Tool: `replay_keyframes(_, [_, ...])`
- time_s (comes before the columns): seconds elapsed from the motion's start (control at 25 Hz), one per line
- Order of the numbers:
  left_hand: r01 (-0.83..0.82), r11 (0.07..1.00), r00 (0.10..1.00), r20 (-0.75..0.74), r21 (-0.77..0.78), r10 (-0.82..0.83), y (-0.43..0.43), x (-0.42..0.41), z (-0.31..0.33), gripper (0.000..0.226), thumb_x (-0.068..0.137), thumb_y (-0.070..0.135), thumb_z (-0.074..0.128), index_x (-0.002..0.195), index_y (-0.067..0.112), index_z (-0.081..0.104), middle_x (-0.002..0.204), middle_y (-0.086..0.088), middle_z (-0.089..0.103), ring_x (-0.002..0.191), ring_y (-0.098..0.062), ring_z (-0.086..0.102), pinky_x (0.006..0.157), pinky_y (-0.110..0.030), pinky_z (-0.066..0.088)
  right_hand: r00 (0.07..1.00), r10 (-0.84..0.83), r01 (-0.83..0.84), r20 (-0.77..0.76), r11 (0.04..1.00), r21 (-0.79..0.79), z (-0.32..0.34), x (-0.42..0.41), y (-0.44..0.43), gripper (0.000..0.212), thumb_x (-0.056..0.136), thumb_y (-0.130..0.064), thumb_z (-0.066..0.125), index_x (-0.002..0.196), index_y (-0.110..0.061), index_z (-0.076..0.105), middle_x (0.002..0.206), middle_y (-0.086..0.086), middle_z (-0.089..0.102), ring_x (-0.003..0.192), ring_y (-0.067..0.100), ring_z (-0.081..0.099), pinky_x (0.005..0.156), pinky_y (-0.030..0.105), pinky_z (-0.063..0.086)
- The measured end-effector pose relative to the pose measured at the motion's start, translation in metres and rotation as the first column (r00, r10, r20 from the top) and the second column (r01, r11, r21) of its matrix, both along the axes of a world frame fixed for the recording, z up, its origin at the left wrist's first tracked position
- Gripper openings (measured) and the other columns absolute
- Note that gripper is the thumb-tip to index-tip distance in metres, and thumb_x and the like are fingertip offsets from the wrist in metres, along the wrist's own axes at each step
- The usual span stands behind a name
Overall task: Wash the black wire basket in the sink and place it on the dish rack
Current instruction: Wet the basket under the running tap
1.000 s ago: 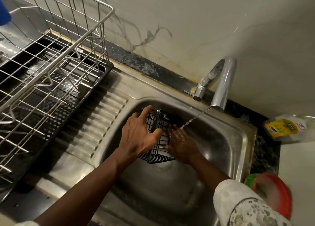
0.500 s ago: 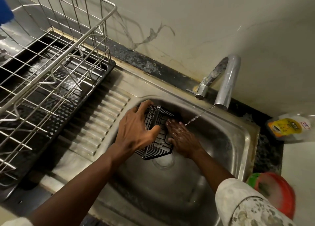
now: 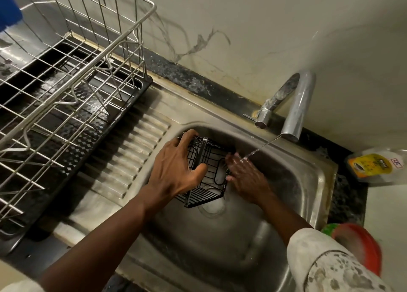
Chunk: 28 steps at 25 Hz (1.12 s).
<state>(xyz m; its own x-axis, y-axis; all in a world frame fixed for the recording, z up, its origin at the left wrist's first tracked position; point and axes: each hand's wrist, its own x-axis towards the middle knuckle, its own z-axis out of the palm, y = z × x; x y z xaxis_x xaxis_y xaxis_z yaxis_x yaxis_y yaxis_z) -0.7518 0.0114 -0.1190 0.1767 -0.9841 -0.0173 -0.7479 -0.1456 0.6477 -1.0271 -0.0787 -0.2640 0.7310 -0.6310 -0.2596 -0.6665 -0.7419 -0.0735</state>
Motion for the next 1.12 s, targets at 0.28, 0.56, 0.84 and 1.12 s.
replay_keyframes(0.28, [0.008,1.000,1.000,0.002,-0.006,-0.007,0.005,0.000,0.000,0.088,0.073,0.064,0.049,0.152,0.028,0.036,0.117,-0.008,0.063,0.100,-0.024,0.058,0.085,-0.042,0.054,0.993,0.083,-0.096,0.083,0.981,0.171,-0.003,0.017,0.040,0.061,0.105,-0.041,0.035,0.161,-0.020,0.017,0.166,-0.005,0.013,0.154,0.009,0.005,0.127,0.033,0.002])
replay_keyframes(0.56, [0.025,0.999,0.999,0.022,-0.024,-0.025,0.009,0.000,-0.005,0.087,0.072,0.062,0.051,0.151,0.028,0.037,0.105,-0.003,0.061,0.091,-0.021,0.057,0.080,-0.040,0.052,0.983,-0.179,0.178,0.032,0.984,0.021,-0.002,0.055,0.026,0.066,0.105,-0.050,0.032,0.155,-0.010,0.017,0.164,0.006,0.005,0.155,0.026,0.005,0.126,0.042,-0.004])
replay_keyframes(0.84, [0.004,0.998,1.000,-0.019,-0.055,-0.005,0.013,0.007,-0.009,0.085,0.073,0.062,0.050,0.150,0.027,0.040,0.116,-0.003,0.064,0.099,-0.019,0.057,0.086,-0.040,0.051,0.990,0.142,-0.142,-0.001,0.989,0.034,0.019,0.027,0.002,0.066,0.098,-0.064,0.031,0.157,-0.034,0.027,0.165,-0.003,0.008,0.154,0.016,0.000,0.125,0.043,-0.009])
replay_keyframes(1.12, [-0.087,0.995,0.984,-0.159,-0.037,0.080,0.012,0.017,-0.007,0.054,0.084,0.080,0.056,0.111,0.035,0.046,0.095,0.010,0.062,0.084,-0.012,0.062,0.074,-0.038,0.053,0.951,-0.179,0.118,0.253,0.964,0.236,0.022,0.040,0.009,0.082,0.087,-0.018,0.067,0.158,-0.029,0.029,0.169,-0.002,0.007,0.150,0.013,0.017,0.121,0.035,0.028])
